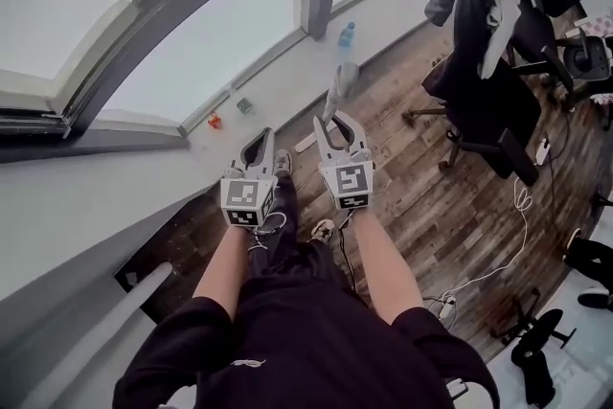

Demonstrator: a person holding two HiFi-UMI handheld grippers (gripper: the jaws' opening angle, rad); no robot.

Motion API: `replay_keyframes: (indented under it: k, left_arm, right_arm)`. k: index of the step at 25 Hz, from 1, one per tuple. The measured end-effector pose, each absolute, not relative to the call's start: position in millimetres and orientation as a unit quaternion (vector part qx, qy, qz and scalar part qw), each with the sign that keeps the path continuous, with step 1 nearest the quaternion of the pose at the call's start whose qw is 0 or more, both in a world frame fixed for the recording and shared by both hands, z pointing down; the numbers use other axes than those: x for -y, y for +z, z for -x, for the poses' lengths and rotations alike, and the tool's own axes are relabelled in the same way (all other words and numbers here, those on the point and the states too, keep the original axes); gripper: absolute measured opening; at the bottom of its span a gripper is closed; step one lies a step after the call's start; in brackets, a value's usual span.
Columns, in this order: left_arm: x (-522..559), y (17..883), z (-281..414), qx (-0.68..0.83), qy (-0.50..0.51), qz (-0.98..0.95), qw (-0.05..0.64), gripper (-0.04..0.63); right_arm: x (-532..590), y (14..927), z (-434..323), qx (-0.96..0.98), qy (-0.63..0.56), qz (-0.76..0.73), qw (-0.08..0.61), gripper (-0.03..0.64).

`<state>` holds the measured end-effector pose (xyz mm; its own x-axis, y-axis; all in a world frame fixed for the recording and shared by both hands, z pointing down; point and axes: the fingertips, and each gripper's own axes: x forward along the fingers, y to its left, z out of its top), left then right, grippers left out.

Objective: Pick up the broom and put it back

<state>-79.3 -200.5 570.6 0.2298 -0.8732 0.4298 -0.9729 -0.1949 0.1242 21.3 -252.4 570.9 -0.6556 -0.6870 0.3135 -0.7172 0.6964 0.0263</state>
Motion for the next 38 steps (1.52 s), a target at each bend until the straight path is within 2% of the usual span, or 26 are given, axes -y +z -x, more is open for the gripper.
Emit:
replay_keyframes:
  k: [7, 26, 33, 38]
  left_arm:
    - [250.7, 618.4, 129.4, 0.627, 0.135, -0.741, 0.201, 0.0]
    - [328.9, 690.6, 196.7, 0.623, 0.161, -0.731, 0.226, 0.002]
    - [356.7, 705.5, 216.1, 0.622, 0.173, -0.73, 0.225, 0.0]
    - [378.0, 707.0, 221.3, 0.631, 0.163, -0.723, 0.227, 0.001]
  right_arm:
    - [310.3, 627.7, 15.1, 0.908, 0.06, -0.374, 0.179, 0.101]
    - [408.1, 745.5, 115.6, 0.909, 0.077, -0.339, 0.228, 0.101]
    - [446.4, 753.6, 163.7, 0.917, 0.077, -0.336, 0.201, 0.101]
    - [475.1, 759.3, 191.2, 0.915, 0.086, -0.324, 0.223, 0.101]
